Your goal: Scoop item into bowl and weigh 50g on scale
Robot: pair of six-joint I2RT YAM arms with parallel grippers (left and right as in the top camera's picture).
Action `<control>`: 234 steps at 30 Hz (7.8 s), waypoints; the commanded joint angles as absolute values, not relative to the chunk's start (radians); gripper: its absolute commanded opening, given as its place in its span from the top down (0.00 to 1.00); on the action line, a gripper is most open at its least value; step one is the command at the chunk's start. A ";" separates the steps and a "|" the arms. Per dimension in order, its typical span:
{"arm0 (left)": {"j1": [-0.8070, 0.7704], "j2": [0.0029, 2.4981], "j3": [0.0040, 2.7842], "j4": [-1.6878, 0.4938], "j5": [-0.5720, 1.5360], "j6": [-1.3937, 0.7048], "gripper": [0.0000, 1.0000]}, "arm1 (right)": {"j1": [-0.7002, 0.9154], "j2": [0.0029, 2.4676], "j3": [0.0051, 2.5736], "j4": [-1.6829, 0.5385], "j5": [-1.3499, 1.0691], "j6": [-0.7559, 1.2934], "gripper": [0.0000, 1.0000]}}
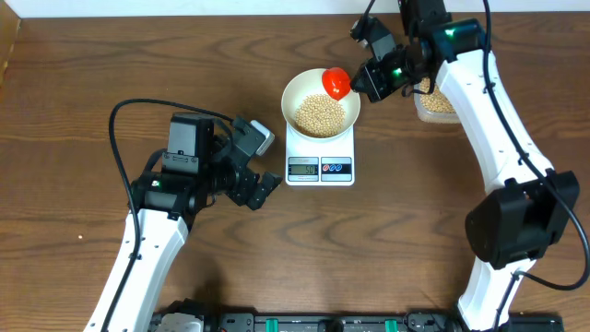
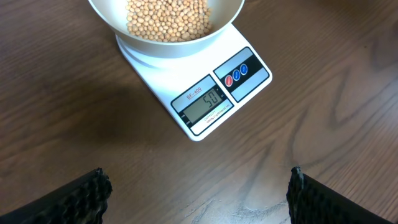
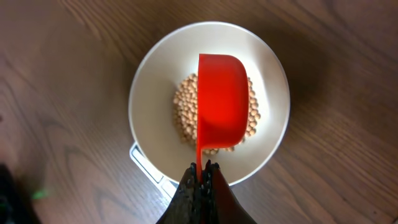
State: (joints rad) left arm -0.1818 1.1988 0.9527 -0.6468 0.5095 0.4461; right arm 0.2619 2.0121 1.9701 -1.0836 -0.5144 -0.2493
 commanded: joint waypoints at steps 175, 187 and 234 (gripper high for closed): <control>-0.185 1.202 0.949 -0.648 0.504 0.455 0.07 | -0.352 1.431 1.720 -1.255 -0.320 0.073 0.01; -0.185 1.202 0.949 -0.648 0.504 0.455 0.07 | -0.352 1.252 1.720 -1.355 -0.321 0.073 0.01; -0.185 1.202 0.949 -0.648 0.504 0.455 0.07 | -0.102 0.247 0.511 -0.372 0.043 -0.001 0.01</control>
State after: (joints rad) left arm -0.1818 1.1992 0.9527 -0.6472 0.5095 0.4461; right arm -0.1291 0.2817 0.5728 -0.4030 -0.0246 0.0097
